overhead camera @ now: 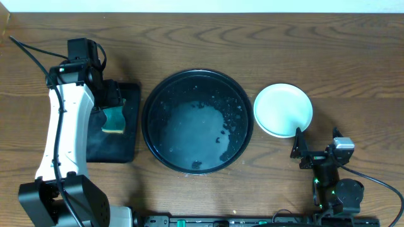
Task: Clean dirty plates on tray and stack at the side
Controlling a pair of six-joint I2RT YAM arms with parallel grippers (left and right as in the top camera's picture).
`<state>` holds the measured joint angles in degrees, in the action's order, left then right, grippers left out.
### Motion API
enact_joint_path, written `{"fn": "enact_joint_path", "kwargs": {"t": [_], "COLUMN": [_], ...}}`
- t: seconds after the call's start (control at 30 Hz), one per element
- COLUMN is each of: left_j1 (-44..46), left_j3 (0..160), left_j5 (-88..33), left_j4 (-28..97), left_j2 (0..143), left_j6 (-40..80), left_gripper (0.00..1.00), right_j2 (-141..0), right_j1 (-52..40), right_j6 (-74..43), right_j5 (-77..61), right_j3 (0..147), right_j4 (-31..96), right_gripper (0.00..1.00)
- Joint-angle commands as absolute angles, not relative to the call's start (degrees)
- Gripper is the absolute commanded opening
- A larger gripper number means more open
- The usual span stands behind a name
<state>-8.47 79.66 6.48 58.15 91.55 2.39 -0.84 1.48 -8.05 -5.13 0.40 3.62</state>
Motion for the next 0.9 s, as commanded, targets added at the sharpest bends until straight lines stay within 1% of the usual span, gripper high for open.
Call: {"fn": "enact_joint_path", "kwargs": {"t": [0.0, 0.17, 0.27, 0.47, 0.53, 0.63, 0.77, 0.87], "left_j1": [-8.71, -7.84, -6.2, -3.92, -3.92, -3.92, -3.92, -3.92], "left_j3": [80.38, 78.3, 73.89, 52.82, 44.42, 34.13, 21.8, 15.2], "left_j5": [13.8, 13.54, 11.64, 6.15, 4.8, 3.77, 3.38, 3.38], "left_j4": [58.02, 57.32, 50.68, 24.43, 17.82, 12.56, 8.91, 5.61], "left_j2": [89.97, 81.41, 73.32, 52.31, 45.3, 35.73, 22.24, 15.42], "left_j6": [2.37, 2.35, 2.35, 2.35, 2.35, 2.31, 2.31, 1.87], "left_gripper": [0.98, 0.98, 0.98, 0.98, 0.98, 0.98, 0.98, 0.98], "right_j2": [-0.6, -0.6, -0.6, -0.6, -0.6, -0.6, -0.6, -0.6], "right_j1": [0.71, 0.71, 0.71, 0.71, 0.71, 0.71, 0.71, 0.71], "right_j6": [-7.62, -7.62, -7.62, -7.62, -7.62, -7.62, -7.64, -7.62], "right_j5": [-4.54, -4.54, -4.54, -4.54, -4.54, -4.54, -4.54, -4.54], "right_j3": [0.32, 0.32, 0.32, 0.32, 0.32, 0.32, 0.32, 0.32], "right_j4": [3.9, 3.88, 3.9, 3.9, 3.9, 3.88, 3.9, 3.9], "right_gripper": [0.99, 0.99, 0.99, 0.99, 0.99, 0.99, 0.99, 0.99]}}
